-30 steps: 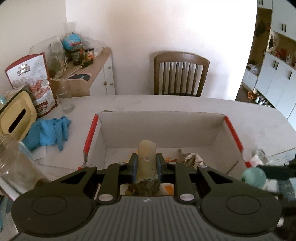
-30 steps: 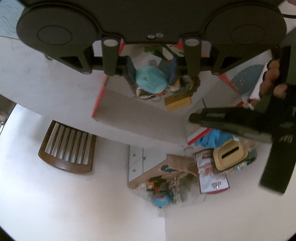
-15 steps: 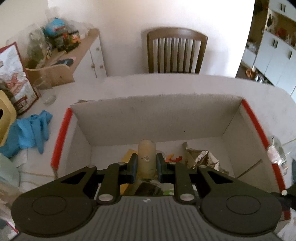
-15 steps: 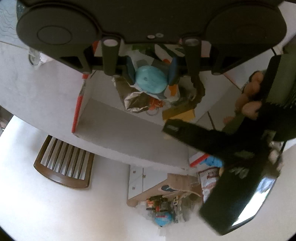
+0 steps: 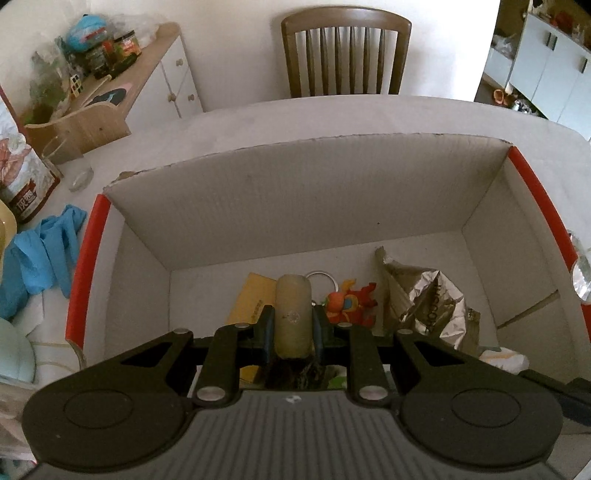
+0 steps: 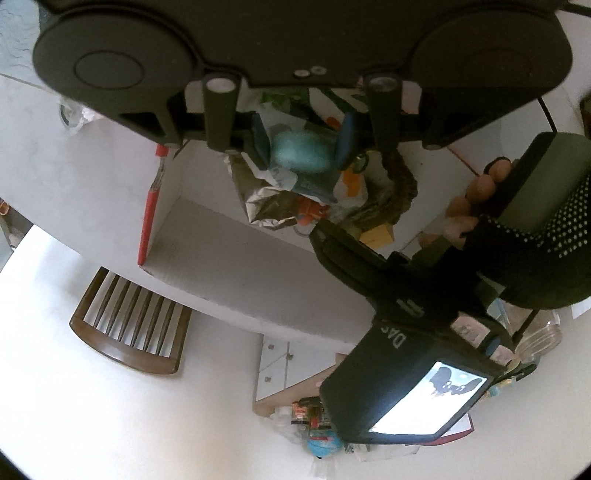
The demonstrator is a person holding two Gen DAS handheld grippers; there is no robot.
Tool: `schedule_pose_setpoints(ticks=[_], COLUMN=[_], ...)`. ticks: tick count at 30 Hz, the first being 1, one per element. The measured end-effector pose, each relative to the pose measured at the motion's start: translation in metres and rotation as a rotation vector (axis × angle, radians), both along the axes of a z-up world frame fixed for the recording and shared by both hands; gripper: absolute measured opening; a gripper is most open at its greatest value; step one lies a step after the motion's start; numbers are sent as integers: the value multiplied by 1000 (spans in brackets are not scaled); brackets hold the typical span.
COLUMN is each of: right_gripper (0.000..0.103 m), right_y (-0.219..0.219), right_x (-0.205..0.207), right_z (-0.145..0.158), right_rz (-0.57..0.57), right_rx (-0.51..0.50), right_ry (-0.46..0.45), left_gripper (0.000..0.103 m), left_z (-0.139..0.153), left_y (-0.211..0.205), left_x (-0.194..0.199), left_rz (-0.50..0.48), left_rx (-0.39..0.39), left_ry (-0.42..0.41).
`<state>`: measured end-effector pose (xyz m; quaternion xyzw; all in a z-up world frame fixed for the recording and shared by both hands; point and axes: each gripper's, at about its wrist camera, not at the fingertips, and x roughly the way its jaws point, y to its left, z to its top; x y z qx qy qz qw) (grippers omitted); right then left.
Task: Organize objects
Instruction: 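Carry the beige item with the left tool while the right tool carries the teal item into the red box, then open the left tool to drop the beige item while the right tool releases the teal item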
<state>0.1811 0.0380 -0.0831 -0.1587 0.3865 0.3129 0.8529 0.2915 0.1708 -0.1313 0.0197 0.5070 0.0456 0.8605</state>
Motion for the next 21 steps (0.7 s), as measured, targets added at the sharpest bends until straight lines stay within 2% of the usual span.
schedule_pose_setpoints(ticks=[5, 12, 17, 19, 21], right_gripper=[38, 45, 47, 48, 49], right_y=[0, -7, -17, -19, -23], right_x=[-2, -2, -1, -3, -4], right_z=[1, 5, 12, 15, 18], right_rz=[-3, -6, -20, -22, -27], right_rx=[0, 27, 72, 84, 99], right_ry=[-2, 13, 18, 18, 22], left_gripper=[21, 25, 33, 46, 53], left_z=[1, 7, 14, 18, 23], left_y=[0, 1, 0, 1, 1], left_x=[0, -7, -16, -21, -25], left_rz=[-5, 1, 3, 5, 8], left_rx=[2, -26, -16, -14, -8], left_ry=[-3, -21, -43, -57, -78])
